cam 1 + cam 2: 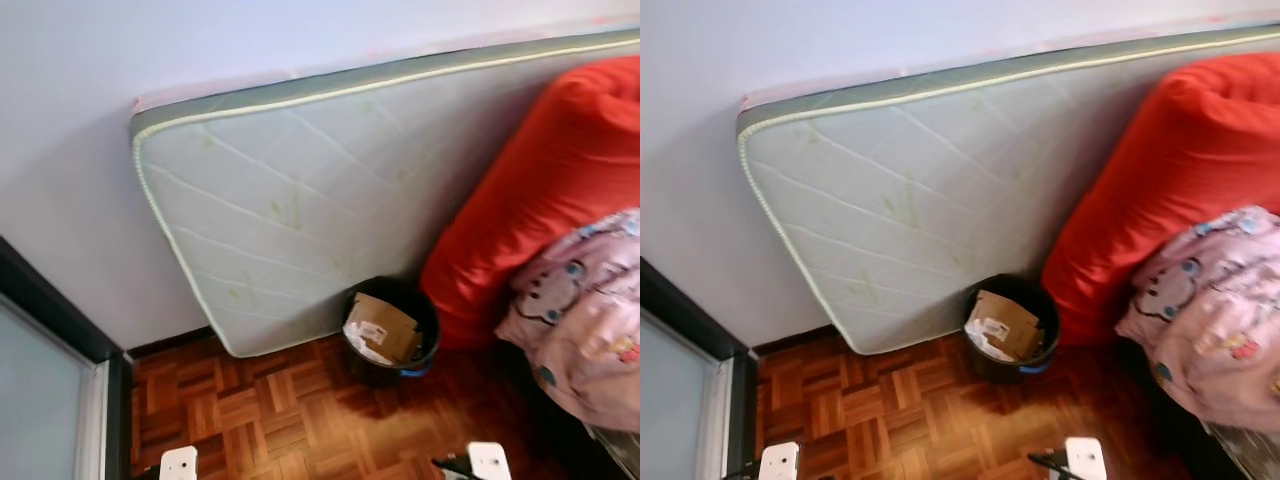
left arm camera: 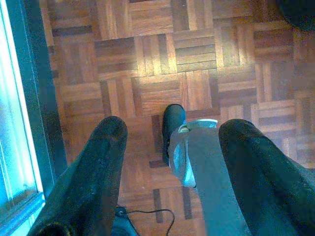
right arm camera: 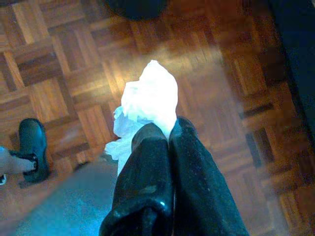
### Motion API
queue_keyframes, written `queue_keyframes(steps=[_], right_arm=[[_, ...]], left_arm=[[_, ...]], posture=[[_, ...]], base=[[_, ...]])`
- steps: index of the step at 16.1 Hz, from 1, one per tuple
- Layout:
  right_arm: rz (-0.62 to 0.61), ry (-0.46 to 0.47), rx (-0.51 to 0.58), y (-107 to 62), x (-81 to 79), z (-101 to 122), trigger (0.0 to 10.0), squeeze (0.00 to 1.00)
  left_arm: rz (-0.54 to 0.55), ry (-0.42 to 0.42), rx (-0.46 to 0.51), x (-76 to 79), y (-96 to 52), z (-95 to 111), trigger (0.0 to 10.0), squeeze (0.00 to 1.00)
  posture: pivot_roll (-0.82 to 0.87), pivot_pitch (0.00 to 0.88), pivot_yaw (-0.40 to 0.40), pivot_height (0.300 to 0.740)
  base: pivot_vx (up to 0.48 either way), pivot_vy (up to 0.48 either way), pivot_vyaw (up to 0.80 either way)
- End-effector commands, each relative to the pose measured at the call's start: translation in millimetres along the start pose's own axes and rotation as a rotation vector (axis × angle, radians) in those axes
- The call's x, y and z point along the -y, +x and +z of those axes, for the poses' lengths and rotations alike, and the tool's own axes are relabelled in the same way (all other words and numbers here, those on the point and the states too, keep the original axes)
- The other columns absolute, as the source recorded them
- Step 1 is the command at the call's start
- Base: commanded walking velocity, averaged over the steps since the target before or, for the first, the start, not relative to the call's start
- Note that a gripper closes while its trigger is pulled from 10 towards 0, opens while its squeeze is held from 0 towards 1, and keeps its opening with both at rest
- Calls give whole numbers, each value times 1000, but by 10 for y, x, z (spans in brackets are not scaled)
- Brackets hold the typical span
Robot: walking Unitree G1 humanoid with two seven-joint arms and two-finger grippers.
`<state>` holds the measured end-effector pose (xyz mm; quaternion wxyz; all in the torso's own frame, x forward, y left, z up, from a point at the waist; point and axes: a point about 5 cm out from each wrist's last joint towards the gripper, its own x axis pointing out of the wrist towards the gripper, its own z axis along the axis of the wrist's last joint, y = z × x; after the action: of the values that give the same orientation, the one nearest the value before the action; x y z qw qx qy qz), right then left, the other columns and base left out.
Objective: Clean up the room
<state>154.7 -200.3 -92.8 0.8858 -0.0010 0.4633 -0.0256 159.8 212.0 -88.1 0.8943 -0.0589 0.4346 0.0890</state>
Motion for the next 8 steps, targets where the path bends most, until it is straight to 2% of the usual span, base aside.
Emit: queue_keyframes(steps=[1, 3, 5, 7, 8], right_arm=[[5, -5, -22, 0, -51, -38, 10000, 0], [20, -21, -17, 14, -164, -20, 10000, 0], [37, -25, -14, 17, -297, -34, 10000, 0], [42, -17, -16, 18, -358, -37, 10000, 0], [38, -13, -17, 17, -325, -38, 10000, 0]], left_arm=[[-6, 2, -15, 12, -6, -38, 10000, 0], [-7, 2, -12, 15, -5, -32, 10000, 0], [-9, 3, -10, 19, -3, -25, 10000, 0], [-9, 3, -11, 17, -3, -25, 10000, 0], [-9, 3, -11, 17, -3, -25, 10000, 0]], posture=[[99, 91, -22, 740], [99, 91, -22, 740], [98, 91, -21, 740], [98, 90, -21, 740], [98, 90, -21, 740]], base=[[262, 0, 0], [283, 0, 0], [296, 0, 475], [296, 0, 219], [300, 0, 0]])
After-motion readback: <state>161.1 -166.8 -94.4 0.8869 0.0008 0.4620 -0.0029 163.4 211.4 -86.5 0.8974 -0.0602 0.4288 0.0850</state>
